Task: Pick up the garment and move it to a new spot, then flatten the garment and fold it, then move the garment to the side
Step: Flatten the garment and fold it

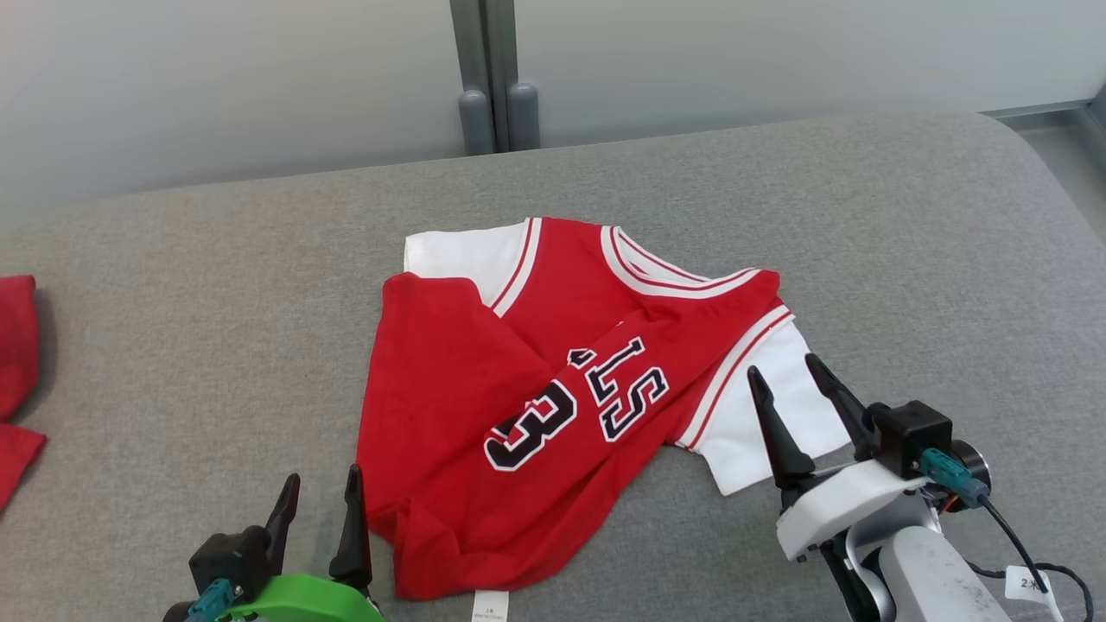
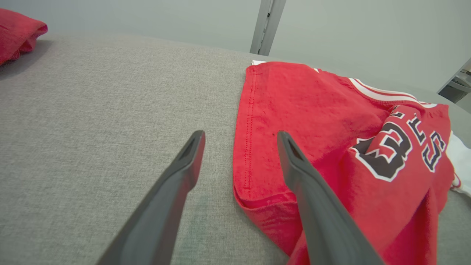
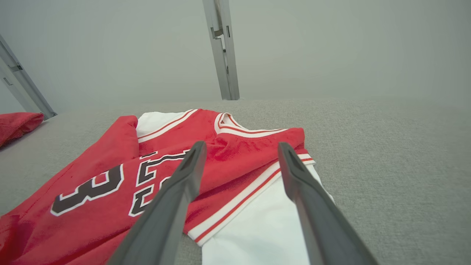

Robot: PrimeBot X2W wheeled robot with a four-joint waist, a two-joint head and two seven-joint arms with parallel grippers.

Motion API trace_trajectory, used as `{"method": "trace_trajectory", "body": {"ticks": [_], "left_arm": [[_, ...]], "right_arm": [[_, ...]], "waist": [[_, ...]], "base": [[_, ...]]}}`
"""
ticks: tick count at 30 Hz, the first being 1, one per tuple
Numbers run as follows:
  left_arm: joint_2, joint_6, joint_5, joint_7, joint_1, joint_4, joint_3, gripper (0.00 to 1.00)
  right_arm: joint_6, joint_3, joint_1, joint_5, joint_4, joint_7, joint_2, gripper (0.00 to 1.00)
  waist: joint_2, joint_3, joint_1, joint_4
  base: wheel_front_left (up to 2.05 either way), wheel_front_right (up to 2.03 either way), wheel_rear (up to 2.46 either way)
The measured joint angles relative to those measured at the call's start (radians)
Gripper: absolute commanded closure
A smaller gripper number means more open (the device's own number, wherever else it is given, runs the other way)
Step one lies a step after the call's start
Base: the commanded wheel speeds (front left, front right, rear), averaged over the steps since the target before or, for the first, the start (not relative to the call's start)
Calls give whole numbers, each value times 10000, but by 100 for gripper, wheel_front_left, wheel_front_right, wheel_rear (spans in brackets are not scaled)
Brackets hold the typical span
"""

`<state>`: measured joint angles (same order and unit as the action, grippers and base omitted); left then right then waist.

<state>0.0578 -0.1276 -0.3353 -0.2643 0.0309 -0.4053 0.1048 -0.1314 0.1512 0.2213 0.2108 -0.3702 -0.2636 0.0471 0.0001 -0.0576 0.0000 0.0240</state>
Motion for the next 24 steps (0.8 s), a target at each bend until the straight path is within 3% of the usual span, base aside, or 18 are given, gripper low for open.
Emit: {"method": "trace_trajectory", "body": {"ticks": [5, 16, 24], "left_arm": [[29, 0, -372, 2, 380, -316, 52, 0], [874, 0, -989, 0, 1959, -2000, 961, 0], [1294, 0, -2495, -56, 2825, -3789, 2968, 0]], "right_arm": [[0, -165, -230, 84, 140, 0, 19, 0], [0, 199, 38, 0, 472, 0, 17, 0], [0, 203, 77, -69, 481, 0, 19, 0]], "waist": [[0, -53, 0, 222], [0, -846, 0, 467], [0, -1204, 0, 768]], "base": [[0, 0, 0], [0, 0, 0], [0, 0, 0]]}}
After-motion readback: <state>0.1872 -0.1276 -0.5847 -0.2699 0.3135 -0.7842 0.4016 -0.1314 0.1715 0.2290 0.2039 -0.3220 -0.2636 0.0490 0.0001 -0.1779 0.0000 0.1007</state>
